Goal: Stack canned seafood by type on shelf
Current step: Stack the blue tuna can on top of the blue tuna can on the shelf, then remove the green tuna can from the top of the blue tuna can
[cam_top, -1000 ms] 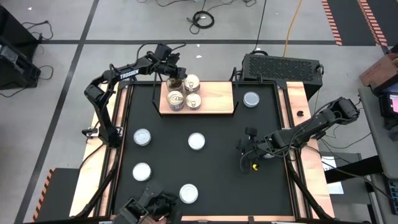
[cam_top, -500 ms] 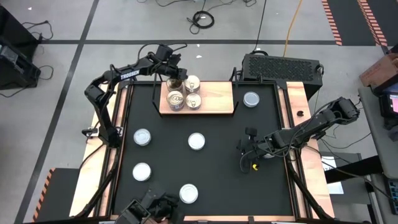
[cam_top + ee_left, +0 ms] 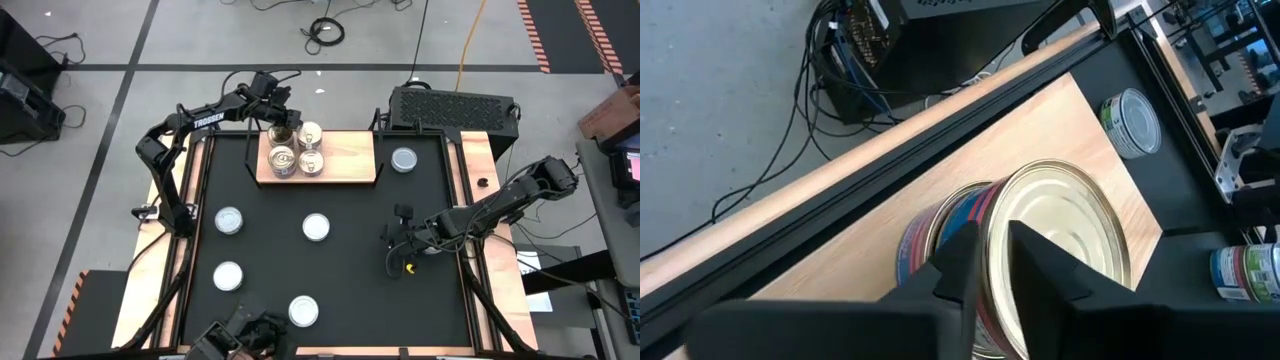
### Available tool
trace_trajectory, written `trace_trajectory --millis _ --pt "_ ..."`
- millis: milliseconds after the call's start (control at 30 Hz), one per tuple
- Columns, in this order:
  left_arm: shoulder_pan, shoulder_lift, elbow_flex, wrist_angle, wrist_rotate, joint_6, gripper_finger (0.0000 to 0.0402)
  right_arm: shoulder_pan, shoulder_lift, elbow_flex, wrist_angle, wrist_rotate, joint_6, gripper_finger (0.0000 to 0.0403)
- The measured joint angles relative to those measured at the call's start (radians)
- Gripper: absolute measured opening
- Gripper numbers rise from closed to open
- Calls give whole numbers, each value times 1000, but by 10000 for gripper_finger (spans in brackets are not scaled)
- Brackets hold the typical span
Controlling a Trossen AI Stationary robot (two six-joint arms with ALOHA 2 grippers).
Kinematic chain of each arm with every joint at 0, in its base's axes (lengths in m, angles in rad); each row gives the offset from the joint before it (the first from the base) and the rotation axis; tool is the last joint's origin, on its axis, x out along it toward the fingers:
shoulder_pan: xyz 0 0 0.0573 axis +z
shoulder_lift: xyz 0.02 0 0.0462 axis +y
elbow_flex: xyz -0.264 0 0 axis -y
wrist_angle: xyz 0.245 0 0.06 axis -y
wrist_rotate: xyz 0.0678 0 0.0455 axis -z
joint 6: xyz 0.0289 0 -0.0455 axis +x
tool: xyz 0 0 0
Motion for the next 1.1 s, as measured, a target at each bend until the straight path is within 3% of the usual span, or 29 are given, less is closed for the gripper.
trace_trajectory --millis 467,667,833,1000,1100 --pt "-3 -95 1 92 -27 -22 82 0 0 0 0 -4 9 0" --pt "-53 -191 1 90 -71 71 82 0 0 0 0 -5 10 0" --pt "-203 -259 1 86 -121 189 82 0 0 0 0 -5 19 0" --pt "-429 -298 1 41 -348 276 82 0 0 0 1 -5 26 0" --pt "-580 -299 -16 23 -427 329 81 0 0 0 0 -10 34 0"
